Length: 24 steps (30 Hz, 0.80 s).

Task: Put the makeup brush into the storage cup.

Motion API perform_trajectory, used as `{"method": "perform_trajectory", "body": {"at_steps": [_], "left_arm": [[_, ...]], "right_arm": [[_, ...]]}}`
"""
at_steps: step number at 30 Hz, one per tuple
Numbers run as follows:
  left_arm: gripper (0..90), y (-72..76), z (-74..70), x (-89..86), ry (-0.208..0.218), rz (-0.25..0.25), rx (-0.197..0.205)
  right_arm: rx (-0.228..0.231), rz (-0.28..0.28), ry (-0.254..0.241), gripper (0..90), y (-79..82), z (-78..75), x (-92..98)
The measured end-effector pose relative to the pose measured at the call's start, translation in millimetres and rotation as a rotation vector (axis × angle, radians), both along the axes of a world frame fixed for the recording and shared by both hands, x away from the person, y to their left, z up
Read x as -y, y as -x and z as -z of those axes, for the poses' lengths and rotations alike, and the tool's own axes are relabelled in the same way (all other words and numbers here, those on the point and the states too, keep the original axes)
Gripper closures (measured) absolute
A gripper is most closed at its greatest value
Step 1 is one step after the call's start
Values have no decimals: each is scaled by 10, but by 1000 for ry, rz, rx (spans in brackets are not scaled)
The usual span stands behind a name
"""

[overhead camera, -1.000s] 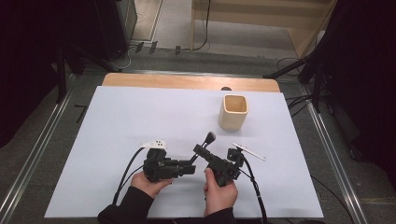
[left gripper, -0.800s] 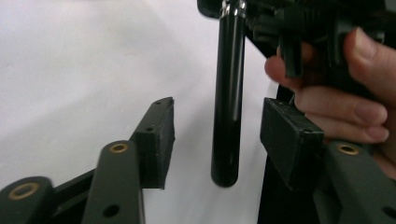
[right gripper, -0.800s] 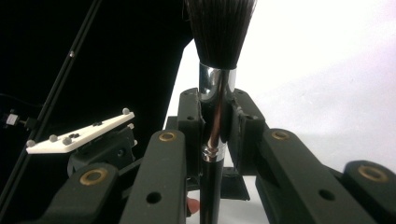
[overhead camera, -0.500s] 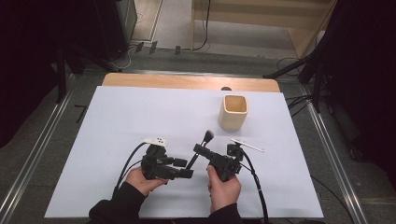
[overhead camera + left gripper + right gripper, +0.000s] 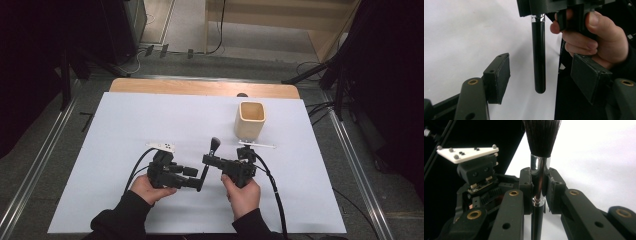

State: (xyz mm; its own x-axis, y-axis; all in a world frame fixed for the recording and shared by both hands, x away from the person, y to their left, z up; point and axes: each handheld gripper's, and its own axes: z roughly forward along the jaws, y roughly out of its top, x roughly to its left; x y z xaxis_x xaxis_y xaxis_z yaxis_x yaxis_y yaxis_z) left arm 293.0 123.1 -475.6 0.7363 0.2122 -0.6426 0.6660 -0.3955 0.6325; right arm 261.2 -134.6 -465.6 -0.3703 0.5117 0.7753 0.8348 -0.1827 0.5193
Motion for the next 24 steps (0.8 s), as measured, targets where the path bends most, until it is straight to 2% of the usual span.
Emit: {"method": "perform_trajectory", "body": {"at_steps": [5,10,13,16,17,20,22,24], "left_arm": [[362,-11,5,20,-1,6,5],[419,-19,17,45,17,13,3],[457,-21,27,70,13,19,12],[489,-15,48,90,7,29,4],[505,-13,50,95,9,33,4],[558,-10,62,118,24,40,-2],[583,-17,73,131,29,42,-20],[627,-13,72,132,35,41,-17]], "right_arm": [[16,-69,41,777,-61,13,9],[15,-149,18,777,-129,22,41],[21,-186,6,777,-174,12,60],[36,-229,-10,777,-214,8,68],[40,-233,-2,777,-220,5,67],[46,-254,-19,777,-215,11,50],[48,-267,-33,777,-207,16,29],[60,-267,-36,776,-193,10,26]]}}
